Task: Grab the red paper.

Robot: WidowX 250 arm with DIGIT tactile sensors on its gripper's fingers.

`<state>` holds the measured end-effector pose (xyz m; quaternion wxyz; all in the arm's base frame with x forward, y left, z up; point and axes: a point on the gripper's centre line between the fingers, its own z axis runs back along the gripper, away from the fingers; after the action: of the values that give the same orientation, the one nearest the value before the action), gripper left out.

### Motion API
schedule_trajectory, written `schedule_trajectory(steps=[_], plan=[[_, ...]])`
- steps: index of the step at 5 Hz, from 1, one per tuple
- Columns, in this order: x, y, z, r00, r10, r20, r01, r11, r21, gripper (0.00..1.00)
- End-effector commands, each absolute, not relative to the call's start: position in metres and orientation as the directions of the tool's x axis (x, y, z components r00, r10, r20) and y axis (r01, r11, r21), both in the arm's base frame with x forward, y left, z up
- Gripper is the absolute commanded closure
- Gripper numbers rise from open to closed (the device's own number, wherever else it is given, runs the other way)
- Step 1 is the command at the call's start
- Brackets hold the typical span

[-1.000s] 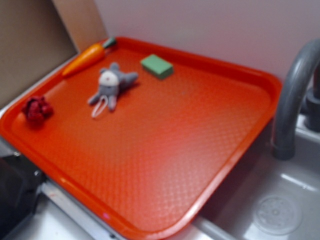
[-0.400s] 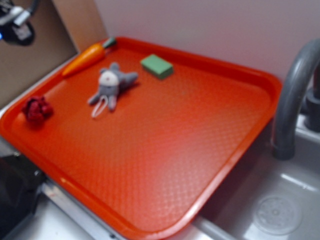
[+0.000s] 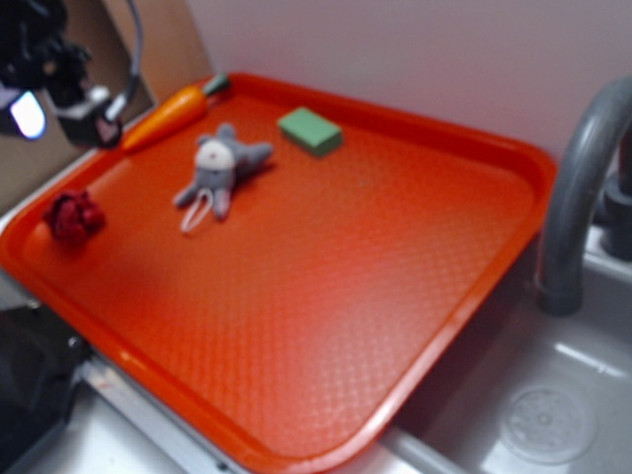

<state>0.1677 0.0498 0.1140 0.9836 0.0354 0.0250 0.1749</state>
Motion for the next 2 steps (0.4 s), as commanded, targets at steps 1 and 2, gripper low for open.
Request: schedule_trajectory(steps=[1, 2], plan=[[0.167, 0.086, 0.085, 0.91, 0.41, -0.07, -0.394, 0.904, 0.166, 0.0], [0.162, 0.097, 0.073, 0.902, 0.422, -0.09, -0.401, 0.897, 0.185, 0.0]])
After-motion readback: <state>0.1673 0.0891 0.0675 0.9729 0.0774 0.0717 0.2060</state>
